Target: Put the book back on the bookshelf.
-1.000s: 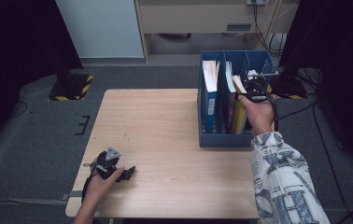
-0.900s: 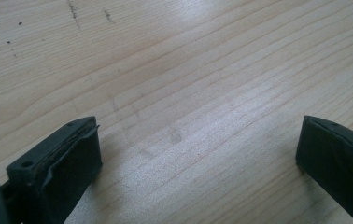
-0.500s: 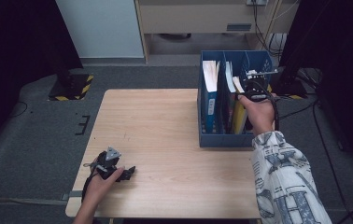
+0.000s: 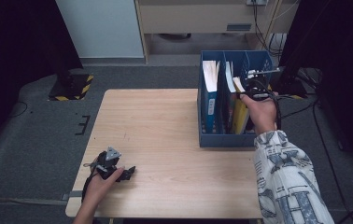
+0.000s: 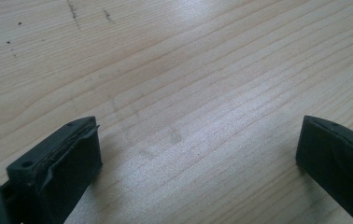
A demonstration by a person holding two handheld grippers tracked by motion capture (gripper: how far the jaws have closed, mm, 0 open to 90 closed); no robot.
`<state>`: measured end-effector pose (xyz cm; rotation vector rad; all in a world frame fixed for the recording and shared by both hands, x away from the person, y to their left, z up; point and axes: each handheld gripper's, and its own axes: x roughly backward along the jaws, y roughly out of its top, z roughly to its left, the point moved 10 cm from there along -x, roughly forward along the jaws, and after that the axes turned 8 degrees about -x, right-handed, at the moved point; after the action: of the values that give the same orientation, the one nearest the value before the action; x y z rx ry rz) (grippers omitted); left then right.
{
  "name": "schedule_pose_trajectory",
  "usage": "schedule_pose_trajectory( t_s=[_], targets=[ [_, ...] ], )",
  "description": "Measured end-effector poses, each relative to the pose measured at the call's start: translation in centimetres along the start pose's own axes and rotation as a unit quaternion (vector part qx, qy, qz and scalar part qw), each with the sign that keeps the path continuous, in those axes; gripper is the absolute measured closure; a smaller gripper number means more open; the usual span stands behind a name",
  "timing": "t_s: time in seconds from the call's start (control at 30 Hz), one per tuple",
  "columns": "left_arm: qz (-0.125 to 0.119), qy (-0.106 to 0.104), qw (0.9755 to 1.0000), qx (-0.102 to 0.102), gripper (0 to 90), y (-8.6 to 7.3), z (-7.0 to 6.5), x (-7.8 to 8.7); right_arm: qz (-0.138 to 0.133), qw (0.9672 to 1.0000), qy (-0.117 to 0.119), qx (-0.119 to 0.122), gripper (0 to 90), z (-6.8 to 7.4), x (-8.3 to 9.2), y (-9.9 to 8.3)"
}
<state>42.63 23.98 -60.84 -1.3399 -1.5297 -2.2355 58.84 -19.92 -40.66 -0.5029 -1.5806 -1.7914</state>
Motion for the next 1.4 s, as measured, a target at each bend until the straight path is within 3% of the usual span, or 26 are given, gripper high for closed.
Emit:
schedule_pose_trajectory(
  t_s=[0.23, 0.43, 0.63, 0.87, 1.23, 1.3, 1.4],
  targets=[
    [0.002, -0.001, 1.0000, -0.001, 0.0, 0.0, 0.0, 0.0, -0.015, 0.9998, -0.016, -0.002, 75.0, -0.5, 0.0, 0.5],
    [0.002, -0.001, 1.0000, -0.001, 0.0, 0.0, 0.0, 0.0, -0.035, 0.9991, -0.023, -0.005, 75.1, -0.4, 0.0, 1.9],
    [0.002, -0.001, 1.0000, -0.001, 0.0, 0.0, 0.0, 0.0, -0.053, 0.9980, -0.032, -0.016, 75.0, -0.8, -1.4, 3.0],
    [0.002, -0.003, 1.0000, -0.002, 0.0, 0.0, 0.0, 0.0, -0.044, 0.9981, -0.037, -0.019, 74.9, -0.9, -2.3, 2.6],
    [0.002, -0.003, 1.0000, -0.001, 0.0, 0.0, -0.1, 0.0, -0.035, 0.9987, -0.033, -0.018, 72.6, -1.0, -2.2, 2.1],
    [0.002, -0.003, 1.0000, -0.002, 0.0, 0.0, -0.1, 0.0, -0.041, 0.9986, -0.018, -0.028, 68.8, -0.7, -2.1, 1.9],
    [0.002, -0.003, 1.0000, -0.002, 0.0, 0.0, -0.1, 0.0, -0.038, 0.9988, -0.016, -0.025, 65.3, -0.7, -2.0, 1.6]
  ],
)
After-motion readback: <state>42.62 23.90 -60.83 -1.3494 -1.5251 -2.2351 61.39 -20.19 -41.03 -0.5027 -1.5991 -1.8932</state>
